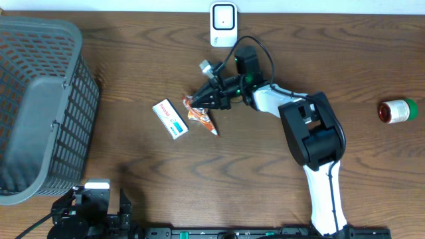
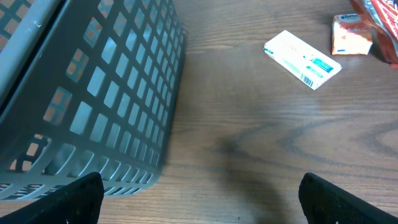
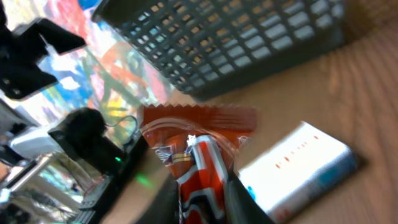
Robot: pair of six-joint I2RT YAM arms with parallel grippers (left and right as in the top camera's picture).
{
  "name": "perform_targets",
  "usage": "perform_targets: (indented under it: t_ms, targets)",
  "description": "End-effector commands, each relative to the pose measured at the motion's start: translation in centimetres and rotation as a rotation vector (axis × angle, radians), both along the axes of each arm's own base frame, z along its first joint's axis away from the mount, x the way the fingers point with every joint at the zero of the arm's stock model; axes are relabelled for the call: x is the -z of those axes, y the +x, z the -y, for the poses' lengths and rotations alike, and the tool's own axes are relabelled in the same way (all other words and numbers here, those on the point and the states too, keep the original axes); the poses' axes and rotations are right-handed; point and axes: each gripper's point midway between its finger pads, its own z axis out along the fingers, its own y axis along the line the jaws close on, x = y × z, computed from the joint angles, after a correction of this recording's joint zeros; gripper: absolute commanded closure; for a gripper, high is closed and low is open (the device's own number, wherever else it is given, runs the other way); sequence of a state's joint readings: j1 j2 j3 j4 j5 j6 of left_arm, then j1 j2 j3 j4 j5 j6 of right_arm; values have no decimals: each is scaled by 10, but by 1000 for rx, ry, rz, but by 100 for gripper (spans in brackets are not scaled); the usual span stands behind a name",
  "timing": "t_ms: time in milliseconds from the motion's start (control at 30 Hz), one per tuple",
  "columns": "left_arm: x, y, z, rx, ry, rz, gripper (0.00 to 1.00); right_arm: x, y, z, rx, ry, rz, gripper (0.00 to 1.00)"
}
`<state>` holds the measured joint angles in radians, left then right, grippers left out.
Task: Scan the item barcode
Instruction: 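Lift the chocolate bar, swing it left and drop it near the Panadol box, then raise the right gripper and bring it back over the chocolate bar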
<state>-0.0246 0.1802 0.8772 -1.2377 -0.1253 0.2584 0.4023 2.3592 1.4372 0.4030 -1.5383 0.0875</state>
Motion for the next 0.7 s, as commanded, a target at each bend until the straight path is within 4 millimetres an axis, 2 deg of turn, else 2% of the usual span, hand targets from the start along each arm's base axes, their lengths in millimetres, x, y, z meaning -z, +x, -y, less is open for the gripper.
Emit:
perform_targets:
  t_ms: [0,33,100,200,400,467,600,667]
  targets:
    - [-2,-1,1,9,-5,11,1,26,9,15,19,-18,-78,65]
    - [-2,-1,1,9,-5,11,1,31,11,18,25,-29,-106,55]
    - [-2,-1,2,9,-5,11,1,37,14,23,37,-46,-153,47]
    - [-2,-1,2,9,-5,11,1,36,23,32,65,-77,-247,18]
    - [-2,-1,1,9,-5,11,1,31,43,55,123,-105,-362,8]
    - [-2,-1,1,9,-5,11,1,24,54,65,149,-109,-394,1]
    - [-2,-1,1,9,-5,11,1,9,71,83,192,-114,-450,1]
    - [-2,-1,1,9,-5,11,1,5,72,84,196,-111,-444,1]
